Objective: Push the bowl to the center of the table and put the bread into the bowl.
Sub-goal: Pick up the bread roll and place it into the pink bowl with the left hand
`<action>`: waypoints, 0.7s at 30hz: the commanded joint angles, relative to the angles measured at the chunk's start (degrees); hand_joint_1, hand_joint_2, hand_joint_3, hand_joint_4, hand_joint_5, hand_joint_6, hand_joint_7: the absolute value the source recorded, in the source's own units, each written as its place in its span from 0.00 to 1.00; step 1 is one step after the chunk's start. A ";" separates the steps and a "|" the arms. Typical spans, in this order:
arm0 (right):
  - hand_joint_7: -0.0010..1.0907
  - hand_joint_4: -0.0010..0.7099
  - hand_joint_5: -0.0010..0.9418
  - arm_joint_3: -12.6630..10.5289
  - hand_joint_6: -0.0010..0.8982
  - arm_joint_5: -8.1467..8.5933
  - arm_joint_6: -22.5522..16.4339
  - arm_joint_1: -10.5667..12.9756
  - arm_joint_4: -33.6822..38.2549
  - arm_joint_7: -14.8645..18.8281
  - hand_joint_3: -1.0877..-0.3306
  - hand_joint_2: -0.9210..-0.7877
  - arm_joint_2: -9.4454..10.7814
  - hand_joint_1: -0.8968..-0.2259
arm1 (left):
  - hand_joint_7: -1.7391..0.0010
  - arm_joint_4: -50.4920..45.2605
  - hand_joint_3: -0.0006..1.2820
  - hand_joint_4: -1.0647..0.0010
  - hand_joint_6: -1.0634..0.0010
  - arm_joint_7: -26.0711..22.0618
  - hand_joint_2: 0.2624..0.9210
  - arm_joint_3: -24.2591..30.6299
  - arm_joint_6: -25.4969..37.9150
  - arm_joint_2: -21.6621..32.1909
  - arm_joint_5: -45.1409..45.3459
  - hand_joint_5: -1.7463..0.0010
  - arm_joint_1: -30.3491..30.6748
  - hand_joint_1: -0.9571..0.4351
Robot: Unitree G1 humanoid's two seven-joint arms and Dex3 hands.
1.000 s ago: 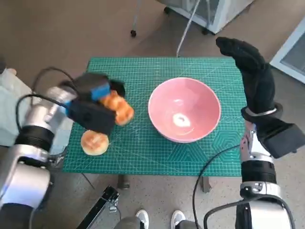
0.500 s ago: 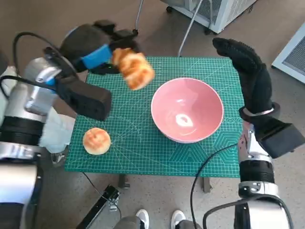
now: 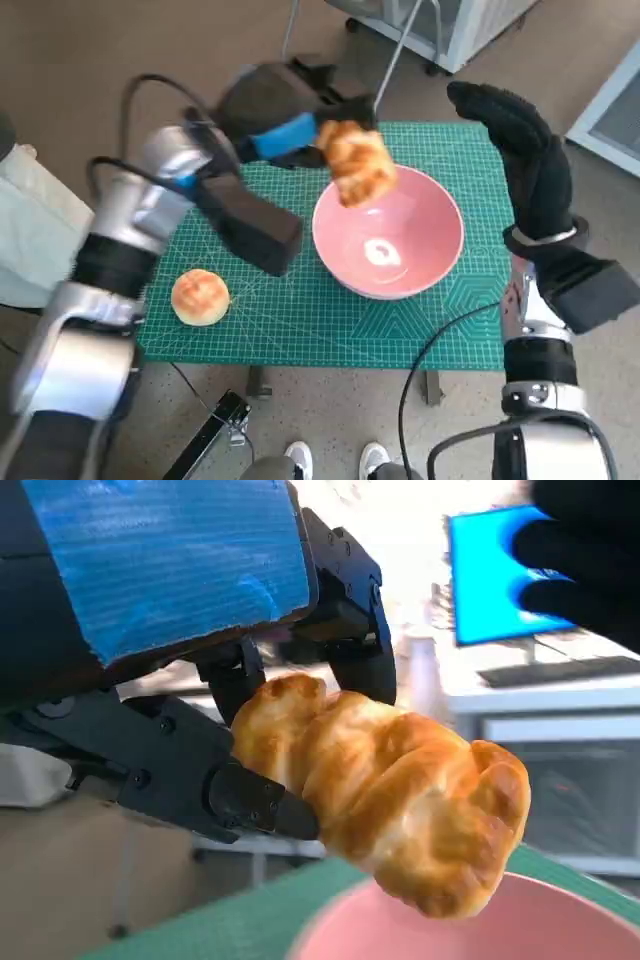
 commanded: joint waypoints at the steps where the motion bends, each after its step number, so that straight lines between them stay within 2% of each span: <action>1: 0.49 0.31 0.02 0.00 0.00 0.88 1.16 1.76 -1.19 0.70 0.36 0.00 -0.39 0.40 | 0.29 5.14 0.09 0.45 0.42 2.19 1.00 -3.40 0.55 -3.32 3.28 0.30 -2.15 0.69; 4: 0.49 0.31 0.02 0.04 0.00 1.13 1.38 2.21 -1.83 0.74 0.36 0.00 -0.50 0.39 | 0.30 7.67 0.09 0.45 0.42 3.15 1.00 -4.98 0.88 -4.68 4.72 0.29 -2.67 0.69; 7: 0.49 0.31 0.02 0.02 0.00 1.32 1.57 2.68 -2.52 0.72 0.36 0.00 -0.70 0.39 | 0.30 10.24 0.10 0.45 0.43 1.56 1.00 -5.62 1.79 -6.20 4.59 0.28 -2.99 0.69; 9: 0.49 0.31 0.02 -0.01 0.00 1.38 1.74 2.95 -3.02 0.66 0.36 0.00 -0.79 0.39 | 0.26 11.64 0.14 0.53 0.48 -1.35 1.00 -5.56 3.37 -7.08 3.81 0.25 -3.09 0.69; 10: 0.50 0.31 0.02 -0.01 0.00 1.39 1.83 3.07 -3.27 0.62 0.36 0.00 -0.82 0.39 | 0.21 12.18 0.18 0.65 0.53 -2.75 1.00 -5.53 4.19 -7.45 3.48 0.37 -3.14 0.60; 11: 0.50 0.31 0.02 -0.07 0.00 1.48 1.95 3.23 -3.58 0.60 0.36 0.00 -0.90 0.39 | 0.17 12.64 0.21 0.71 0.57 -5.86 1.00 -5.40 6.26 -7.95 2.95 0.48 -3.24 0.54; 12: 0.50 0.31 0.02 -0.10 0.00 1.52 2.07 3.36 -3.84 0.58 0.36 0.00 -0.95 0.39 | 0.25 12.89 0.21 0.76 0.66 -8.10 0.95 -5.28 7.72 -8.28 2.57 0.56 -3.31 0.56; 13: 0.50 0.31 0.02 -0.14 0.00 1.55 2.22 3.51 -4.18 0.52 0.36 0.00 -1.01 0.39 | 0.37 12.78 0.18 0.84 0.77 -10.79 0.91 -5.04 9.58 -8.61 2.04 0.69 -3.42 0.58; 15: 0.50 0.31 0.02 -0.18 0.00 1.47 2.48 3.78 -4.85 0.29 0.36 0.00 -1.10 0.39 | 0.51 12.06 0.14 0.91 0.88 -14.24 0.88 -4.70 11.99 -8.95 1.32 0.83 -3.45 0.60; 16: 0.50 0.31 0.02 -0.19 0.00 1.41 2.60 3.90 -5.16 0.17 0.36 0.00 -1.14 0.39 | 0.57 11.60 0.12 0.93 0.92 -15.36 0.88 -4.59 12.79 -9.03 1.08 0.88 -3.40 0.61; 18: 0.49 0.31 0.02 -0.22 0.00 1.25 2.79 4.20 -5.85 -0.11 0.36 0.00 -1.22 0.39 | 0.61 10.30 0.10 0.94 0.96 -16.45 0.87 -4.78 13.77 -8.75 1.11 0.92 -3.03 0.63; 21: 0.49 0.31 0.02 -0.28 0.00 1.02 3.05 4.51 -6.66 -0.53 0.36 0.00 -1.30 0.39 | 0.64 8.20 0.07 0.93 0.99 -15.92 0.88 -4.92 13.59 -7.48 1.46 0.95 -1.86 0.64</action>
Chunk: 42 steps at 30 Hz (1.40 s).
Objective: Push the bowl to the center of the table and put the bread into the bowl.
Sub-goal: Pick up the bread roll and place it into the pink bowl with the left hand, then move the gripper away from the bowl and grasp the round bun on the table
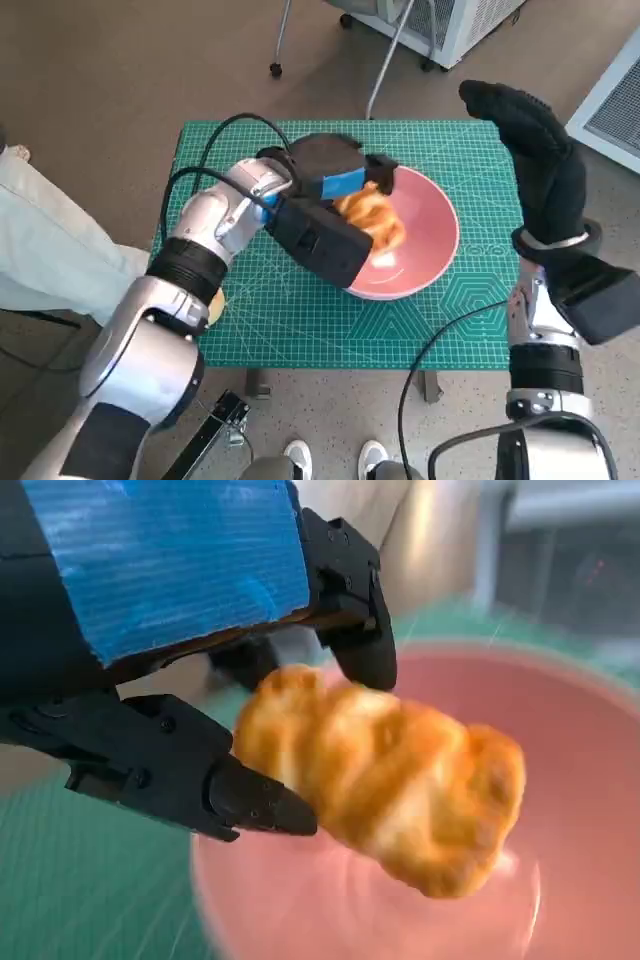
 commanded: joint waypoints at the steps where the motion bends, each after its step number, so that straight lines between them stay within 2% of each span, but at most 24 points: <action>1: 0.49 0.31 0.02 -0.07 0.00 -0.14 1.09 1.80 -1.40 -0.67 0.36 0.00 -0.27 0.39 | 0.63 -3.90 0.07 0.92 0.99 0.14 0.88 0.17 0.09 1.73 -0.37 0.96 0.05 0.64; 6: 0.50 0.31 0.02 0.10 0.00 -0.63 1.61 2.35 -2.90 -1.58 0.36 0.00 0.01 0.39 | 0.63 -9.47 0.05 0.92 1.00 2.61 0.90 -0.05 -1.97 5.33 0.64 0.97 3.18 0.64; 14: 0.51 0.31 0.02 0.48 0.00 -0.47 2.09 2.85 -4.72 -2.30 0.37 0.00 0.41 0.37 | 0.66 -20.12 0.03 0.93 0.99 2.31 0.88 2.61 -7.48 13.26 -1.95 0.99 8.91 0.61; 18: 0.51 0.31 0.02 0.55 0.00 0.08 2.60 2.93 -5.45 -2.14 0.37 0.00 0.37 0.37 | 0.69 -26.99 0.02 0.89 0.94 0.52 0.89 5.93 -9.53 18.56 -4.76 0.99 12.56 0.60; 23: 0.52 0.30 0.02 0.62 0.00 0.73 3.03 3.46 -7.01 -1.76 0.39 0.00 0.43 0.35 | 0.79 -36.17 0.00 0.82 0.82 -2.49 0.88 11.28 -11.21 25.77 -9.48 0.99 18.34 0.60; 25: 0.52 0.30 0.02 0.64 0.00 1.33 3.28 3.66 -7.65 -1.36 0.39 0.00 0.47 0.35 | 0.83 -41.03 0.00 0.79 0.77 -3.53 0.88 14.88 -12.02 30.38 -12.08 0.99 22.38 0.60; 33: 0.53 0.29 0.01 0.73 0.00 3.21 4.07 3.56 -8.49 -0.13 0.43 0.00 0.49 0.30 | 0.87 -50.29 0.00 0.75 0.74 -8.08 0.86 24.74 -11.14 41.63 -19.65 0.99 35.46 0.60; 42: 0.53 0.29 0.02 0.89 0.00 4.28 4.74 2.26 -7.52 1.01 0.46 0.00 1.05 0.31 | 0.93 -56.03 0.00 0.79 0.73 -14.31 0.84 30.66 -5.27 48.84 -23.18 1.00 47.03 0.67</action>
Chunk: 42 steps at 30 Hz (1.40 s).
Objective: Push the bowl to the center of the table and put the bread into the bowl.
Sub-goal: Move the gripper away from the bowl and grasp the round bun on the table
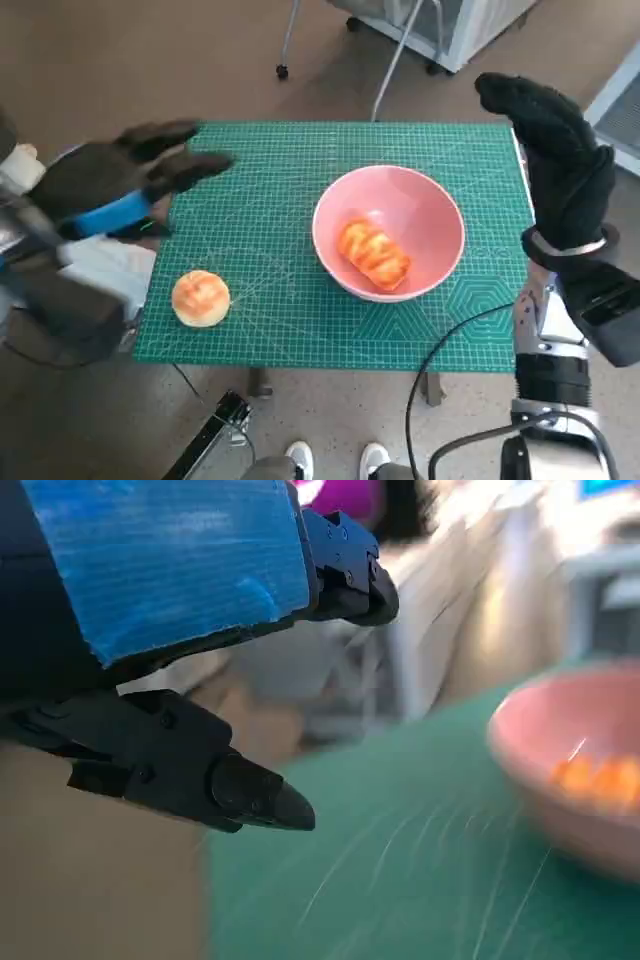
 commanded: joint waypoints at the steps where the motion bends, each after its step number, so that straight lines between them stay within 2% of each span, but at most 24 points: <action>1: 0.53 0.30 0.02 0.28 0.00 0.82 1.07 -0.14 1.18 1.14 0.46 0.00 0.80 0.31 | 0.94 -4.14 0.00 0.80 0.73 -3.58 0.84 2.48 3.44 3.04 -2.10 1.00 5.54 0.67; 6: 0.53 0.30 0.02 0.48 0.00 1.26 1.13 -0.70 1.95 1.90 0.47 0.00 1.34 0.32 | 0.95 -6.57 0.00 0.82 0.74 -5.55 0.80 3.04 6.17 4.11 -1.32 1.00 9.50 0.68; 13: 0.54 0.31 0.02 0.42 0.00 1.51 1.11 -1.18 2.94 3.01 0.48 0.00 1.64 0.32 | 0.97 -6.31 0.00 0.85 0.75 -6.68 0.76 1.50 7.83 3.30 0.54 1.00 11.31 0.68; 20: 0.55 0.31 0.02 0.42 0.00 1.28 1.36 -1.01 2.35 3.23 0.47 0.00 1.43 0.35 | 0.98 -5.08 0.00 0.85 0.75 -6.91 0.75 -1.28 9.18 1.27 2.43 1.00 11.82 0.67; 26: 0.56 0.31 0.02 0.26 0.00 1.18 1.24 -0.81 2.13 3.41 0.47 0.00 0.97 0.35 | 0.98 -2.30 0.00 0.85 0.75 -6.54 0.75 -5.08 10.39 -1.18 5.67 1.00 9.71 0.67; 42: 0.56 0.31 0.02 0.04 0.00 0.40 2.15 0.66 -0.32 2.63 0.47 0.00 0.12 0.35 | 0.99 14.78 0.01 0.85 0.75 2.63 0.77 -15.96 4.99 -9.86 17.80 1.00 1.10 0.66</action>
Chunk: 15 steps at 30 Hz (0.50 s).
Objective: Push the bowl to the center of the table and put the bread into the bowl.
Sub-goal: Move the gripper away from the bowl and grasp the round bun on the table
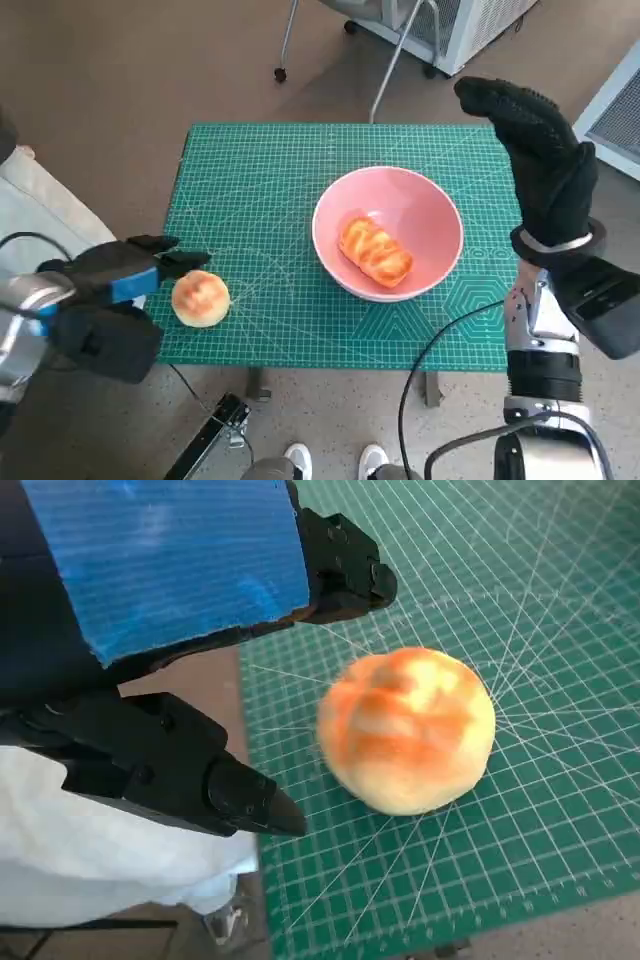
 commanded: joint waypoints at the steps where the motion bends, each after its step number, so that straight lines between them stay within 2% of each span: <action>1: 0.56 0.31 0.02 -0.28 0.00 -0.41 1.14 1.70 -0.73 -0.12 0.47 0.00 -0.67 0.35 | 0.99 5.43 0.01 0.85 0.75 3.40 0.78 -3.58 -2.16 -2.73 3.71 1.00 -2.78 0.66; 5: 0.56 0.31 0.02 -0.33 0.00 -0.53 1.49 2.08 -1.43 -0.31 0.47 0.00 -0.84 0.34 | 0.99 10.08 0.01 0.84 0.74 6.36 0.81 -6.17 -3.63 -4.74 6.46 1.00 -4.68 0.66; 10: 0.55 0.31 0.02 -0.30 0.00 -0.79 2.03 2.77 -2.75 -0.76 0.47 0.00 -0.99 0.34 | 0.98 16.92 0.03 0.80 0.71 10.87 0.90 -9.86 -4.73 -7.88 10.12 0.99 -7.62 0.66; 14: 0.55 0.31 0.03 -0.27 0.00 -1.01 2.46 3.32 -3.80 -1.21 0.47 0.00 -1.06 0.34 | 0.96 22.22 0.06 0.69 0.62 14.60 0.97 -12.39 -5.62 -9.68 12.31 0.96 -9.99 0.66; 15: 0.55 0.31 0.03 -0.27 0.00 -1.05 2.54 3.43 -3.98 -1.30 0.47 0.00 -1.08 0.34 | 0.94 23.22 0.08 0.64 0.58 15.29 0.98 -12.84 -5.87 -9.95 12.65 0.95 -10.46 0.66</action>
